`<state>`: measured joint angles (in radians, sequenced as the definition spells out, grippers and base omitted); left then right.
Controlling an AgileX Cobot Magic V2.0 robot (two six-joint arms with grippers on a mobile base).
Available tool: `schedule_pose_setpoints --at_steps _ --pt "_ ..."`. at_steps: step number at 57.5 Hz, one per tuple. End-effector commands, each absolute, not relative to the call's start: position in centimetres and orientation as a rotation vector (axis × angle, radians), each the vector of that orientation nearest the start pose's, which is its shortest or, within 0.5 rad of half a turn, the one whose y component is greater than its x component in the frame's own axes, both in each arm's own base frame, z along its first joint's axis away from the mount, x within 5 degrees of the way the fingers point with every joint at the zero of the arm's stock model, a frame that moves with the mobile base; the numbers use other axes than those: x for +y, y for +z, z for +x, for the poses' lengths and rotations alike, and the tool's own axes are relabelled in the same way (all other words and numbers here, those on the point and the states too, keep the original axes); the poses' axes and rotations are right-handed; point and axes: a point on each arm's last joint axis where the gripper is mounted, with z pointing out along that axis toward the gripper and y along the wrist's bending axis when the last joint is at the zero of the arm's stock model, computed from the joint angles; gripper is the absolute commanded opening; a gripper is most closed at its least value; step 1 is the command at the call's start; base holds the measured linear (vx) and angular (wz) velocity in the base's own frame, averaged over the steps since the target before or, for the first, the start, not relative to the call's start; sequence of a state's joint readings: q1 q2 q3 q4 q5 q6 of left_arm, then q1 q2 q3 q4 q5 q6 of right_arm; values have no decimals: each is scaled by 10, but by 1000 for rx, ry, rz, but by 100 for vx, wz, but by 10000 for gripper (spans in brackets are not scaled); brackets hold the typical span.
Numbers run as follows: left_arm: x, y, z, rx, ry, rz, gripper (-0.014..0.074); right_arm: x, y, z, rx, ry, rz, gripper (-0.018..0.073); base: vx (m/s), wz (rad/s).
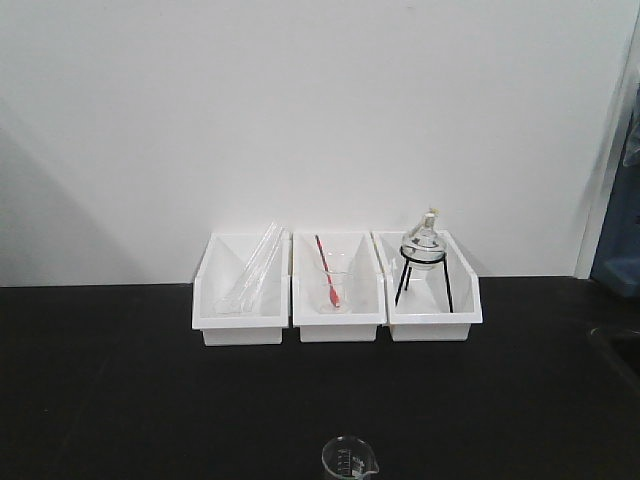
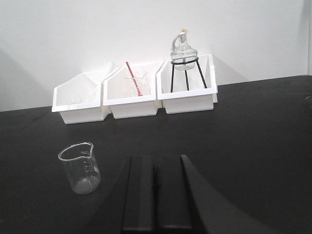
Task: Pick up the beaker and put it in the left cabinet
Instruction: 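Move the right gripper toward the clear glass beaker on the counter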
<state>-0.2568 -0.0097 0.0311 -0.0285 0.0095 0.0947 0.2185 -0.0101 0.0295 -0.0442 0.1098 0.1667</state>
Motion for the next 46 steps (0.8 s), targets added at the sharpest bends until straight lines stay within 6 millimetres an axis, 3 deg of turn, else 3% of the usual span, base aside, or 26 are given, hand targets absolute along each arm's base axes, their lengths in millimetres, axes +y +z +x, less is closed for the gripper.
schedule_pose_setpoints --at_steps 1,22,30,34,40,46 --pt "-14 206 54 1412 -168 222 1 12 199 55 1529 251 -81 -6 0 0" --pt "-14 206 54 1412 -168 222 1 12 201 55 1510 257 -77 -6 0 0" --pt "-14 206 54 1412 -168 222 1 12 218 52 1387 268 -78 -6 0 0" --pt "-14 206 54 1412 -168 222 1 11 236 49 1345 261 -83 -6 0 0" --pt "-14 206 54 1412 -168 222 1 11 280 49 1305 144 -174 -6 0 0" --pt "-14 206 54 1412 -168 222 1 16 331 73 1332 67 -239 -6 0 0"
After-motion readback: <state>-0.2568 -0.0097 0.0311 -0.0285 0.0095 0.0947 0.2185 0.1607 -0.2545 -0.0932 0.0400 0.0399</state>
